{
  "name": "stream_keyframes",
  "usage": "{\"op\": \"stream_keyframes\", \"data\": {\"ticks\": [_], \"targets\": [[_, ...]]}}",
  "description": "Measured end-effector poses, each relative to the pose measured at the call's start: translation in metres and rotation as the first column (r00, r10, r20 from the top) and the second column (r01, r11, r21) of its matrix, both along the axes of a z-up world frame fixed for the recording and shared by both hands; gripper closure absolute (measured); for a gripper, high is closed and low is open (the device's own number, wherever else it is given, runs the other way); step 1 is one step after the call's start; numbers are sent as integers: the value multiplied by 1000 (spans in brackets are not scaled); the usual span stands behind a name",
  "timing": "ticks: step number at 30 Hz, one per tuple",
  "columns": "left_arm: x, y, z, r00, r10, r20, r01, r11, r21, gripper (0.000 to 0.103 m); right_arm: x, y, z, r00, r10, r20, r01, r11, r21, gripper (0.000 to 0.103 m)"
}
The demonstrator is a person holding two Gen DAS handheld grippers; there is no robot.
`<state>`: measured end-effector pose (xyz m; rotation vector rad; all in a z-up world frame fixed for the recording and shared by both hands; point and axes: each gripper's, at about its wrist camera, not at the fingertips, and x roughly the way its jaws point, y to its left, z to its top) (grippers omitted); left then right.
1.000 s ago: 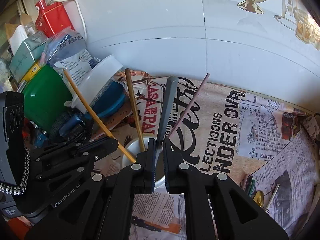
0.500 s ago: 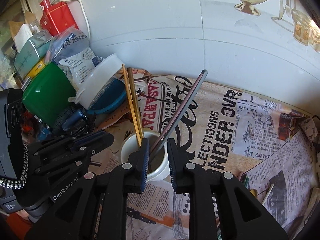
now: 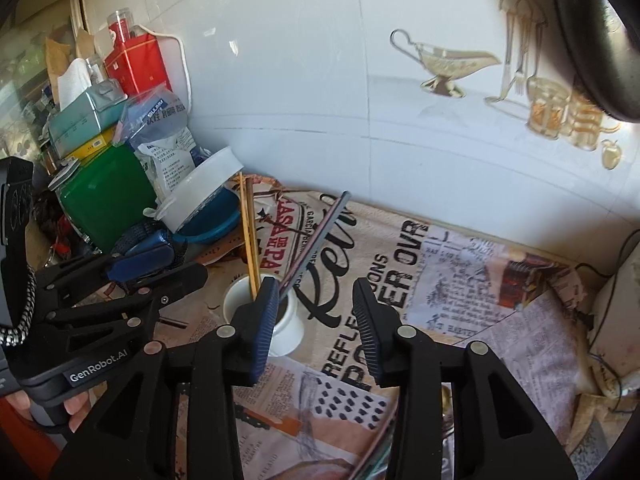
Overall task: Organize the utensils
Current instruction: 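Lower the chopstick and rod into the white cup and open both tools, then move both open tools back over the utensil pile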
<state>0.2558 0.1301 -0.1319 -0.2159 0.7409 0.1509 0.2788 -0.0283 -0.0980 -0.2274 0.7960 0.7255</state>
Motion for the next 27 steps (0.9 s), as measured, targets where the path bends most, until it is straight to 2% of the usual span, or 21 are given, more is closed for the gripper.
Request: {"op": "stream_keyframes", "data": {"ticks": [4, 9, 13, 19, 27], "targets": [[-3, -20, 7, 1000, -4, 21, 3, 1000, 10, 39, -2, -22, 7, 1000, -11, 18, 11, 1000, 7, 66], [0, -49, 5, 999, -27, 19, 26, 999, 23, 34, 0, -54, 5, 999, -51, 20, 50, 999, 6, 59], [7, -70, -6, 999, -40, -5, 40, 999, 9, 31, 5, -82, -4, 996, -91, 7, 91, 996, -19, 59], [23, -91, -37, 996, -46, -77, 40, 996, -75, 30, 17, -123, -38, 986, -158, -63, 152, 984, -88, 59], [33, -111, -87, 981, -32, -190, 19, 997, -73, 30, 27, -159, -92, 958, -215, -190, 184, 968, -172, 59]]}}
